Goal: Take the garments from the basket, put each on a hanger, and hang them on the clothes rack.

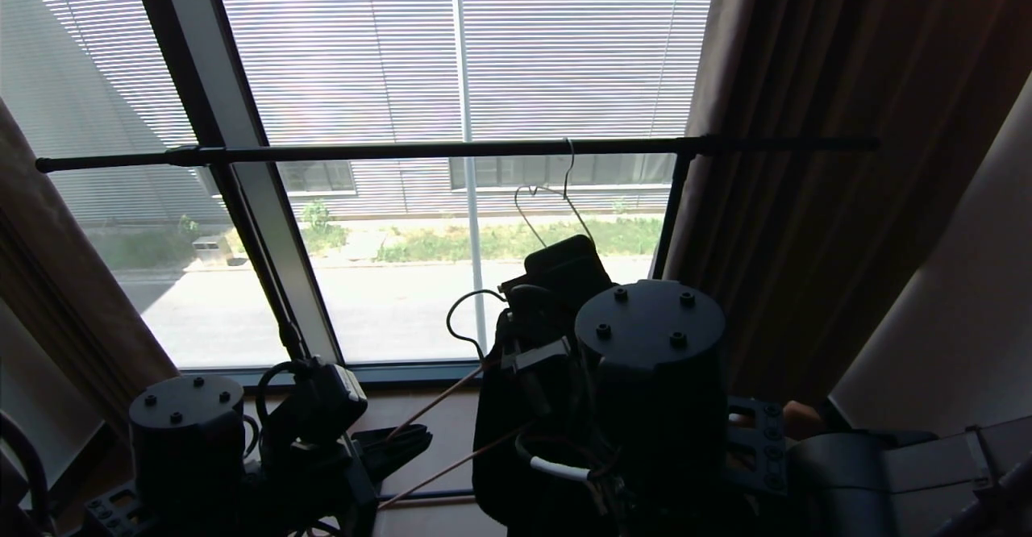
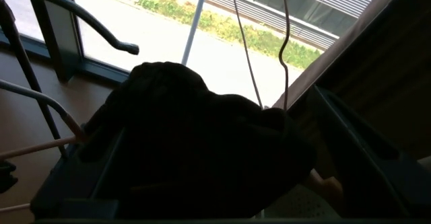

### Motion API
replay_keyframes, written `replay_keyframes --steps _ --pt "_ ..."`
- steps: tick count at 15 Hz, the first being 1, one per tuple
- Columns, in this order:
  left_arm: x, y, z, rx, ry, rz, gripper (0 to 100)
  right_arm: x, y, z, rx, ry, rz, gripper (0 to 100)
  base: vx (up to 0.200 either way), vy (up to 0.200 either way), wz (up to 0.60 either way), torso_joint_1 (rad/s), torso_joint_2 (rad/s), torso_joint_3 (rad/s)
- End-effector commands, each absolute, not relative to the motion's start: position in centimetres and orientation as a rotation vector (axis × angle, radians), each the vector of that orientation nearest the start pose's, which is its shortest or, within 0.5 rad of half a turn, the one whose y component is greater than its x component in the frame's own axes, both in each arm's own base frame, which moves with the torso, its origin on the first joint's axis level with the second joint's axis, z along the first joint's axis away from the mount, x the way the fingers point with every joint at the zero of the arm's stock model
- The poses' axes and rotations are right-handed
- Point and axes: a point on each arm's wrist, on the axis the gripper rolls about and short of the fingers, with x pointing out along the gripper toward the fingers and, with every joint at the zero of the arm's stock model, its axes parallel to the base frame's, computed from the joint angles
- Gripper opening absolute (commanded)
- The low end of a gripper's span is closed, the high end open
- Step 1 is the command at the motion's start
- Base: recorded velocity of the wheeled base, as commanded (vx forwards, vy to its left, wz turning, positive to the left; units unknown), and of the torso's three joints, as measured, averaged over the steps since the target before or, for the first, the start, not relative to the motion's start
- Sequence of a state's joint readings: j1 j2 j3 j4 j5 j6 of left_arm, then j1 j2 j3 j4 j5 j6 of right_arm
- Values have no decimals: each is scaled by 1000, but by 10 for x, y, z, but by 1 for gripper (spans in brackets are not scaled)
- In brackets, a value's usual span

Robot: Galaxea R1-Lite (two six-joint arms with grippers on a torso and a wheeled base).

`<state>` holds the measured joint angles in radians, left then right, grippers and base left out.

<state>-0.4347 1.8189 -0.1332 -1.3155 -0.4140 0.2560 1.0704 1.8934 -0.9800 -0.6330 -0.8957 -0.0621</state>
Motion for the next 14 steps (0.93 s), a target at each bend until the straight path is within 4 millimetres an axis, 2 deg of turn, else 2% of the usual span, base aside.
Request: replay_keyframes --steps 1,14 --pt "198 -102 72 242 275 -883 0 184 300 167 -295 150 179 100 0 0 0 0 0 0" --pt "201 -100 73 236 266 -866 0 178 298 167 -301 151 191 100 0 0 0 0 0 0"
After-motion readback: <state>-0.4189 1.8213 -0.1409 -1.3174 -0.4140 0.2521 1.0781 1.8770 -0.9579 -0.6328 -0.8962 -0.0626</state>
